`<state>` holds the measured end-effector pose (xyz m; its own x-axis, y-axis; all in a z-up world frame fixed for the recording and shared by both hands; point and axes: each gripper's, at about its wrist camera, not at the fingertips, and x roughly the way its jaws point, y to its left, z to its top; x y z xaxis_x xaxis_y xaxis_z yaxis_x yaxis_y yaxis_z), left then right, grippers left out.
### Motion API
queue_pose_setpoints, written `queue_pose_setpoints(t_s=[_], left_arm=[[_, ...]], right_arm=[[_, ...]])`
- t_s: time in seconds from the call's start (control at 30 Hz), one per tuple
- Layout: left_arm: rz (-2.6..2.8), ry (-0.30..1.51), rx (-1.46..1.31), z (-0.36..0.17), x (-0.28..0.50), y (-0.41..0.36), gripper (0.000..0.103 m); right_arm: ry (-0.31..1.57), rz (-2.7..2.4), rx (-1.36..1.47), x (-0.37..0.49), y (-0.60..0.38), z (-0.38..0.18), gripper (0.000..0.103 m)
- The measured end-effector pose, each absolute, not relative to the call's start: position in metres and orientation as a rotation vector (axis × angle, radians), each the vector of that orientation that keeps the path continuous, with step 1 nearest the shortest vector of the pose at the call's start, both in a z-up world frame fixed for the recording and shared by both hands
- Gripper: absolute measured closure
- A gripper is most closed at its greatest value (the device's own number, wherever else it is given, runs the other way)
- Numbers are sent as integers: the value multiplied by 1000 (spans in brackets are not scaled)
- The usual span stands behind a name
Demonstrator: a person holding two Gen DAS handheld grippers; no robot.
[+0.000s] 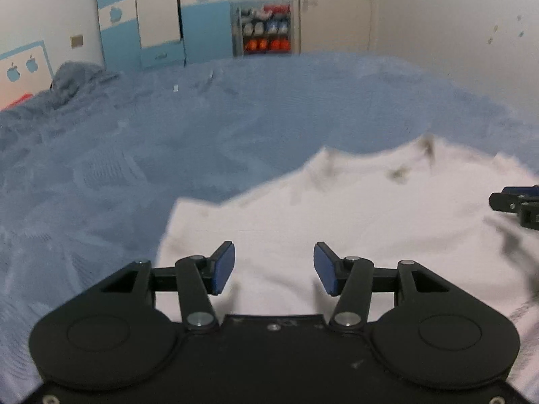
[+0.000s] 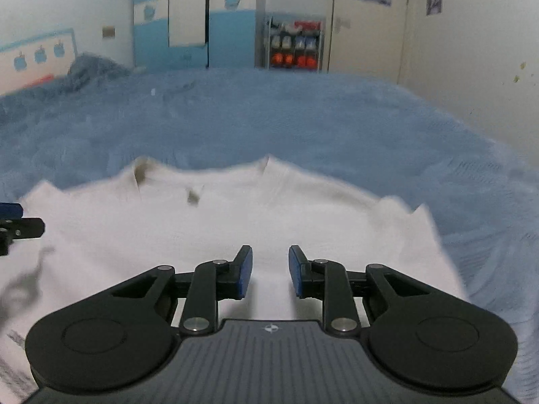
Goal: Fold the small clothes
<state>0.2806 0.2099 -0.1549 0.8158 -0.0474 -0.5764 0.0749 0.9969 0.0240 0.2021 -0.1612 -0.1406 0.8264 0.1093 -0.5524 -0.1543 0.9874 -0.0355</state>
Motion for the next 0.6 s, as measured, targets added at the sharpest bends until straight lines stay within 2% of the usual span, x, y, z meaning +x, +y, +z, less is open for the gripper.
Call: queue_pose_setpoints(t_s=[0.17, 0.23, 0.37, 0.43, 0.6], left_arm=[[-39, 494, 119, -130, 247, 220, 49], [5, 505, 99, -142, 247, 231, 49], [89, 614, 86, -188, 259, 249, 48], [82, 631, 64, -218, 263, 256, 43], [95, 633, 82, -211, 266, 252, 41]], right_arm=[[506, 119, -142, 184, -173, -120, 70], [475, 62, -186, 184, -180, -126, 65], [559, -6, -177, 205, -205, -158, 65], [613, -5, -138, 218, -220, -186, 60], [599, 10, -66, 218, -227, -182, 58]])
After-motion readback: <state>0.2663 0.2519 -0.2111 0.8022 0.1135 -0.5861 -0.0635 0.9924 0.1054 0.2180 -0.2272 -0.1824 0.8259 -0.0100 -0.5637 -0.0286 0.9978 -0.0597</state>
